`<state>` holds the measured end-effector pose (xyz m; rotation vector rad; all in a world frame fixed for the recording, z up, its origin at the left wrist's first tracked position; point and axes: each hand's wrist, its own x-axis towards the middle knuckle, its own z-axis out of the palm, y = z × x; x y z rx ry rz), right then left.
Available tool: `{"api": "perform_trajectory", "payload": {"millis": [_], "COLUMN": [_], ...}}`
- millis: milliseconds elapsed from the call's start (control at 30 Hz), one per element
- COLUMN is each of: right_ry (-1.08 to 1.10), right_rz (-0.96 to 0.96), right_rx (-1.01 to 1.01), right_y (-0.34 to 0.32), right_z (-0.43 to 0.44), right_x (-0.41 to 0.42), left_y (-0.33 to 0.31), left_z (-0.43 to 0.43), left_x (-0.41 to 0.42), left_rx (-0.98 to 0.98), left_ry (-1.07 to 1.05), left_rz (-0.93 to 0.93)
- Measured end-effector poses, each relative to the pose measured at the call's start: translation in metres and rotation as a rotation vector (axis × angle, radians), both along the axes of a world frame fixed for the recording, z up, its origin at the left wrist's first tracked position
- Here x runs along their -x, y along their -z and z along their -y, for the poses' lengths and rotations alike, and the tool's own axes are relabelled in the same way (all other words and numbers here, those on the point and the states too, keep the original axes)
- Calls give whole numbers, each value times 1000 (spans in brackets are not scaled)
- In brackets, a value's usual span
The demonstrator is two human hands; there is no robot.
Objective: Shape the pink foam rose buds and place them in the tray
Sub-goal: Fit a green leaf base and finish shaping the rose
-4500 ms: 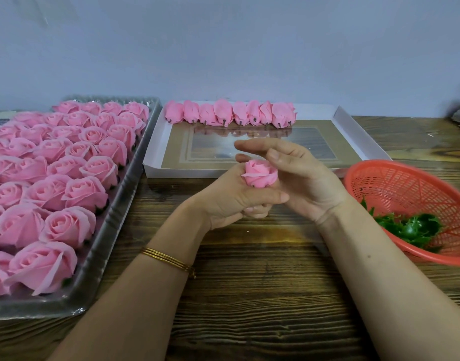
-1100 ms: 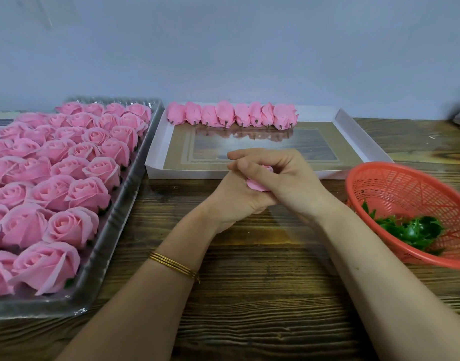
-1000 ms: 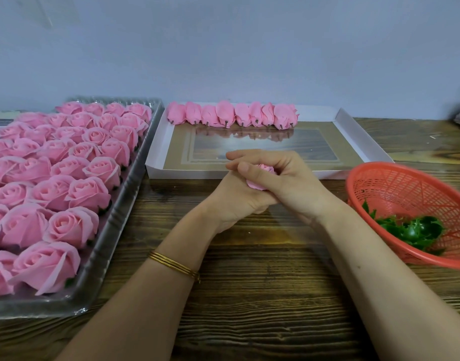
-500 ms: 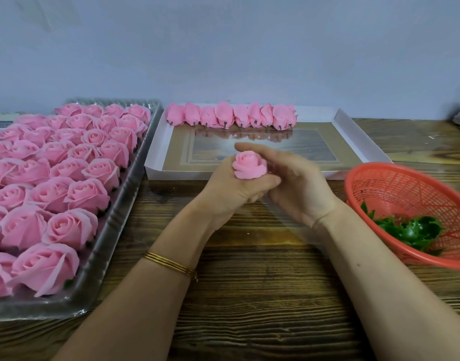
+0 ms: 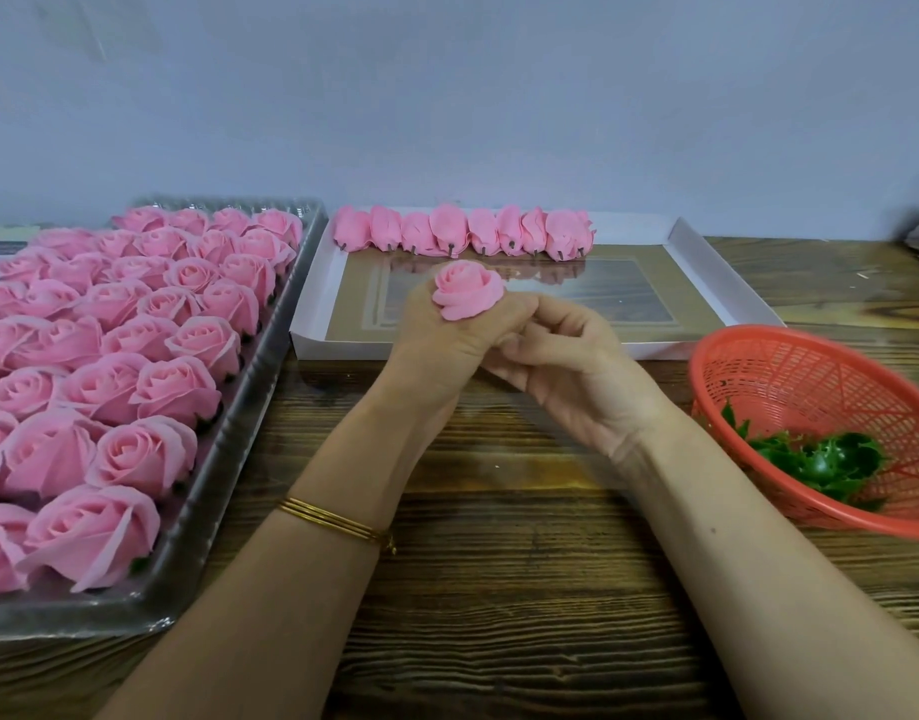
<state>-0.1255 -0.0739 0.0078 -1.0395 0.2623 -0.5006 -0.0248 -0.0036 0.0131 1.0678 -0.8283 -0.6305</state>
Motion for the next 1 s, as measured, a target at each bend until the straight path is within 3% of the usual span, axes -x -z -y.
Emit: {"api": "perform_trajectory", "payload": {"millis": [1000], "right_ry": [73], "right_rz": [39], "right_rx": [-51], "right_y": [9], "right_z": [-6], "right_x": [-5], "left_y": [10], "left_z": [0], "left_x": [-5], "left_rx": [-66], "left_ry": [166], "left_rz": [38]}}
